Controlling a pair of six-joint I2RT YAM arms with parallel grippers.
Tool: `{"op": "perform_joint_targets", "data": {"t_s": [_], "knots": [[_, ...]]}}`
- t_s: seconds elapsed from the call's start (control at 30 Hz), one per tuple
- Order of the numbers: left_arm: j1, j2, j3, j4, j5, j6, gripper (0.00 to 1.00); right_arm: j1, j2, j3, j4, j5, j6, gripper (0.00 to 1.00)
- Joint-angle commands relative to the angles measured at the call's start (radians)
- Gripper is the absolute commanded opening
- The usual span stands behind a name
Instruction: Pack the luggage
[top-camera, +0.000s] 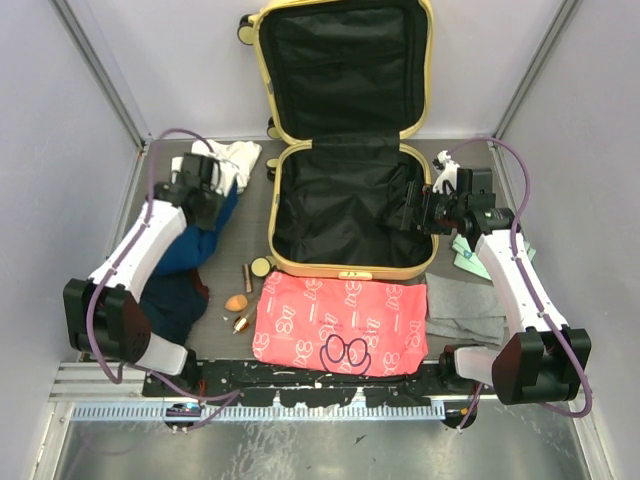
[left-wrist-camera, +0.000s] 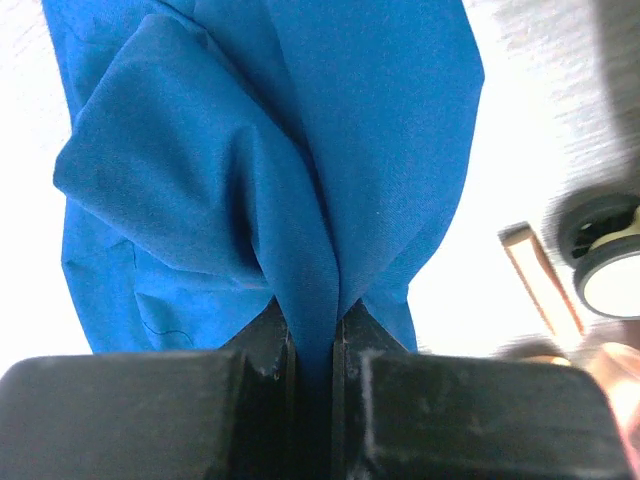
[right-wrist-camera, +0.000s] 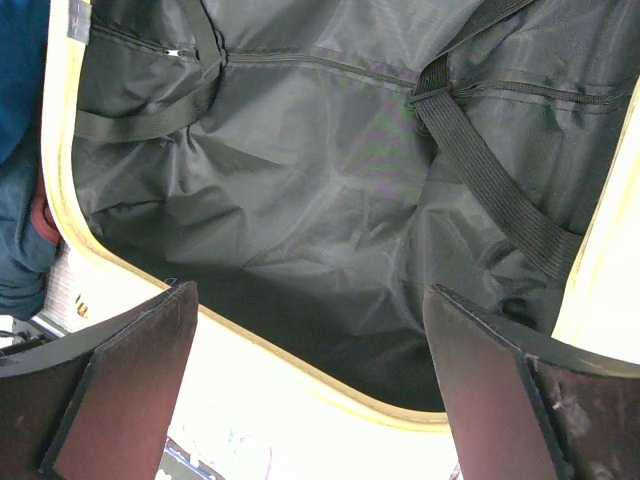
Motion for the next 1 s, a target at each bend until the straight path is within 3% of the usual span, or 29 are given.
{"op": "perform_joint_targets", "data": {"t_s": [0.0,0.5,0.97], "knots": [[0.099,0.041,0.208,-0.145,0.243,-0.167,0.0,0.005,-0.001,0.056,0.022,-0.001,0.003,0.98],[0.119,0.242,0.742,-0.201,0.455,-0.394,0.0,0.005,0.032,0.091,0.021,-0.014,0.022,0.96],[-0.159,0.325,0.894,-0.123,0.381,-0.624,0.0,0.004,0.092,0.169,0.022,-0.078,0.147,0.96]]}}
